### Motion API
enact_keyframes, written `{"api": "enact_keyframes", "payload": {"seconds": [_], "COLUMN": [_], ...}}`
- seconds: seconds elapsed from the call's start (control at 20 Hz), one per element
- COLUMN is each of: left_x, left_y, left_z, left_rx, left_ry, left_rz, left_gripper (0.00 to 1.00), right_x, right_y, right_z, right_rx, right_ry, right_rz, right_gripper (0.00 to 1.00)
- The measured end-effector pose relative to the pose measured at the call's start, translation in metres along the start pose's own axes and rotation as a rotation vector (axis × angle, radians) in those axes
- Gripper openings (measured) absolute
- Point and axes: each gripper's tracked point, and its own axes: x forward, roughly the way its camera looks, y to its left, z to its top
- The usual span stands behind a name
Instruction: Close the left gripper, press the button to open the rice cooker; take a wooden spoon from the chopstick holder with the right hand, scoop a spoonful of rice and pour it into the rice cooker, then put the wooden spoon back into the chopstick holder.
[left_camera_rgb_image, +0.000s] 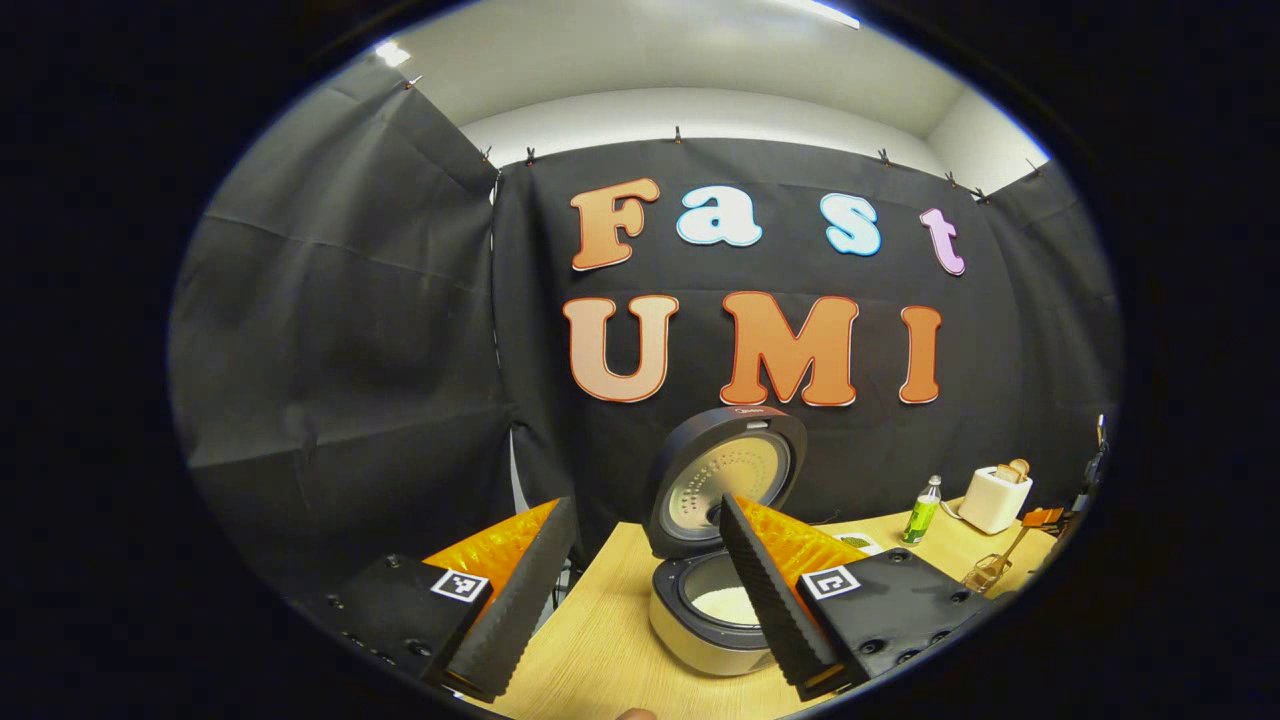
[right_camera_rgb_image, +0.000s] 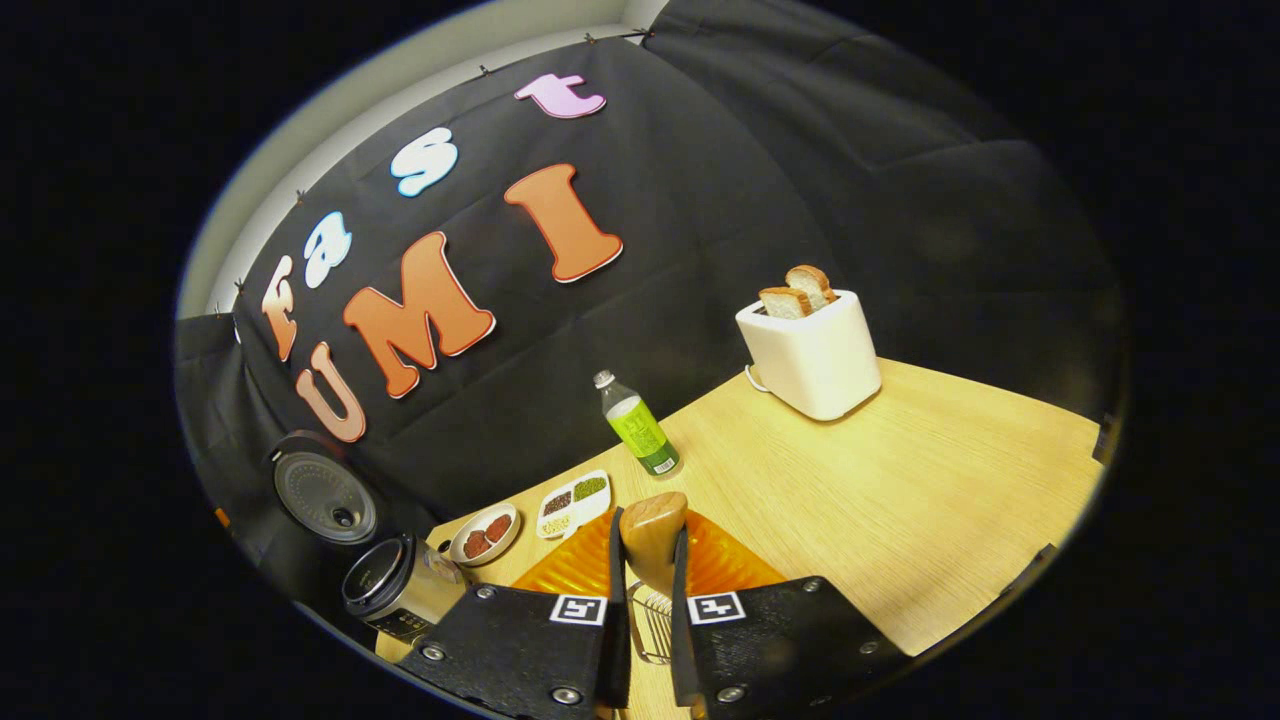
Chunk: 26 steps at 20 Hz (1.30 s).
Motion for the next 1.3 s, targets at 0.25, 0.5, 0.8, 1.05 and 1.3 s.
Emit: {"api": "enact_keyframes", "payload": {"seconds": [0.25, 0.5, 0.8, 1.05, 1.3], "left_x": [-0.002, -0.002, -0.003, -0.006, -0.006], "left_y": [0.002, 0.000, 0.009, 0.017, 0.026], "left_z": [0.002, -0.007, -0.016, -0.023, -0.028], "left_rx": [0.009, -0.018, -0.027, -0.063, -0.060], "left_ry": [-0.007, 0.007, 0.011, 0.015, 0.010], "left_rz": [0.004, -0.021, -0.034, -0.055, -0.058], "left_gripper": [0.94, 0.98, 1.00, 0.97, 0.97], "right_x": [-0.024, -0.072, -0.120, -0.108, -0.085], "right_y": [0.035, 0.109, 0.197, 0.224, 0.204], "right_z": [0.030, 0.052, 0.026, -0.047, -0.110], "right_rx": [-0.067, -0.238, -0.362, -0.367, -0.462], "right_ry": [-0.076, -0.159, -0.221, -0.107, 0.021], "right_rz": [0.021, 0.084, 0.209, 0.264, 0.201], "right_gripper": [0.12, 0.12, 0.12, 0.12, 0.12]}}
